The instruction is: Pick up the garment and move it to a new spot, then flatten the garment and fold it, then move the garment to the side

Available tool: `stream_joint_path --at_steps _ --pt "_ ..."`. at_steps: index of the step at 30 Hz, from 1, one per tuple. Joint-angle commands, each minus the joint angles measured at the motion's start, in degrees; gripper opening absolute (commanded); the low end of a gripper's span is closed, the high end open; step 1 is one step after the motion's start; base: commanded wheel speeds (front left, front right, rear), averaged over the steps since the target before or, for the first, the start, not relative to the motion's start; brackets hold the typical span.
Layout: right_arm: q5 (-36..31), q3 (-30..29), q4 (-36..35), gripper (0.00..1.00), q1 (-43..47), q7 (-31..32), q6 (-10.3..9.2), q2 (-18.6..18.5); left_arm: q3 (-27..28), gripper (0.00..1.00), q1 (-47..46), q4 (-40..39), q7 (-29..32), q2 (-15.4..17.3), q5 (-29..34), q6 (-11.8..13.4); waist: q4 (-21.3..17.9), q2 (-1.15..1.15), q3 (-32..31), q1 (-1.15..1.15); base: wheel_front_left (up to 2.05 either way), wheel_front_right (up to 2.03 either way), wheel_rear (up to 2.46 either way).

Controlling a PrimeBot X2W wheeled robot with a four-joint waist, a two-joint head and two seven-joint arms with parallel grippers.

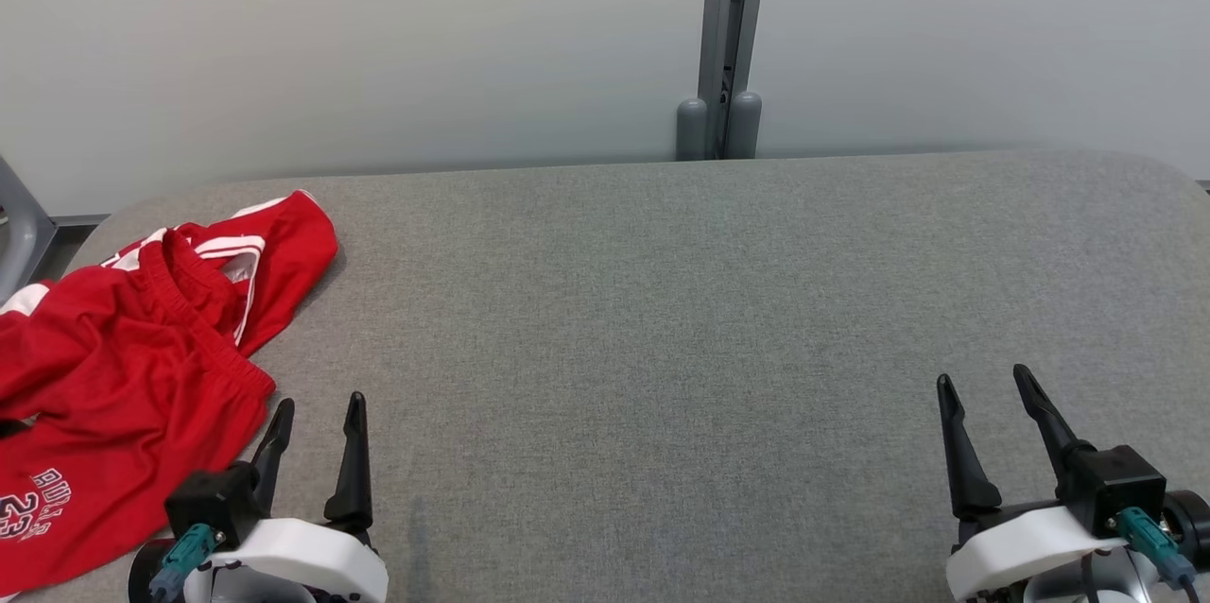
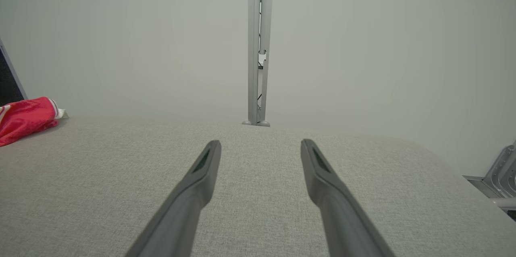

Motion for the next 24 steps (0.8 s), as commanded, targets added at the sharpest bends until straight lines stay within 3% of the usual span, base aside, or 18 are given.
stream_joint_path --at_steps 1,11,24 --pt "-1.3 -0.1 0.1 1.00 -0.4 -0.7 0.11 -0.5 0.2 1.00 -1.1 0.1 -0.5 0.3 1.3 0.3 0.0 0.00 0.0 0.00 0.00 0.00 0.00" --pt "-3.3 -0.3 0.2 1.00 0.0 -1.7 0.12 -0.6 0.4 1.00 -1.0 0.8 -1.5 0.3 4.8 0.6 0.3 0.00 -0.2 0.00 0.00 0.00 0.00" --pt "1.3 -0.1 1.1 1.00 -0.1 -1.6 0.12 -0.6 0.9 1.00 -0.9 1.1 -1.5 0.3 3.2 0.7 0.5 0.00 -0.4 0.00 0.00 0.00 0.00"
